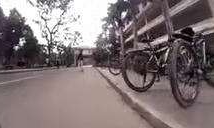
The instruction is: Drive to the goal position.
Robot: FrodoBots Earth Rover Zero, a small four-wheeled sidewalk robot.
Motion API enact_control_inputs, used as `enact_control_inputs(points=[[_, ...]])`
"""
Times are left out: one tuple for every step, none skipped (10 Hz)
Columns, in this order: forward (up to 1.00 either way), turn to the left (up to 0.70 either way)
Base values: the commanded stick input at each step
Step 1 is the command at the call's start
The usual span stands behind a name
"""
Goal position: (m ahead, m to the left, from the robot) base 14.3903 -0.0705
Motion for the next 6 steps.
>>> enact_control_inputs(points=[[1.0,0.0],[1.0,0.0],[1.0,0.0],[1.0,0.0],[1.0,0.0],[1.0,0.0]])
